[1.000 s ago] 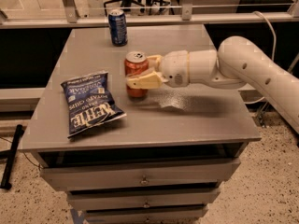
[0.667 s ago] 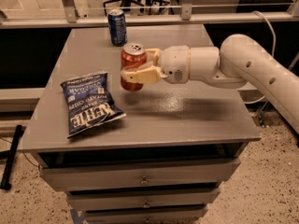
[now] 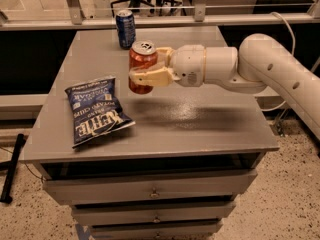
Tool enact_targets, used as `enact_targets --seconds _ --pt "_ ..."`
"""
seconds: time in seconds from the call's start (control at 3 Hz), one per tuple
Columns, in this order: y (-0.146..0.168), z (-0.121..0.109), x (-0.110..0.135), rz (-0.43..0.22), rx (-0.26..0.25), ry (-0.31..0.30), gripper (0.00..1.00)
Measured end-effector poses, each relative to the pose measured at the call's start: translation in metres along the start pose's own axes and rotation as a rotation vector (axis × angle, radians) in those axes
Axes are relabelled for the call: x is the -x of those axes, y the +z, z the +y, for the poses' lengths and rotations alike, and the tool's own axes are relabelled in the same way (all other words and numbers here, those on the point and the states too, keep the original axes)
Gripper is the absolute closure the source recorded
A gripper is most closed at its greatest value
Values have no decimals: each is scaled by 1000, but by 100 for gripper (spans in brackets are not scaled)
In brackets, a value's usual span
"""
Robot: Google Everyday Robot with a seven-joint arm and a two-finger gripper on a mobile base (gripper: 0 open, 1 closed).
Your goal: Move coke can near blue chip bag
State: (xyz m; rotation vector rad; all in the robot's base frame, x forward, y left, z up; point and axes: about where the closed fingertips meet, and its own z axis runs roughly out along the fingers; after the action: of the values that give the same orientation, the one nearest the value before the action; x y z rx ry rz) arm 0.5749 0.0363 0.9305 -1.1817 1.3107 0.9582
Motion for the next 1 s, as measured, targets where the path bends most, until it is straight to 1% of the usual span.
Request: enact_targets --seconds 0.33,0.67,1.0 --pt "0 0 0 1 0 0 100" --pt "3 2 -25 31 12 29 100" --pt "11 9 -56 77 53 39 100"
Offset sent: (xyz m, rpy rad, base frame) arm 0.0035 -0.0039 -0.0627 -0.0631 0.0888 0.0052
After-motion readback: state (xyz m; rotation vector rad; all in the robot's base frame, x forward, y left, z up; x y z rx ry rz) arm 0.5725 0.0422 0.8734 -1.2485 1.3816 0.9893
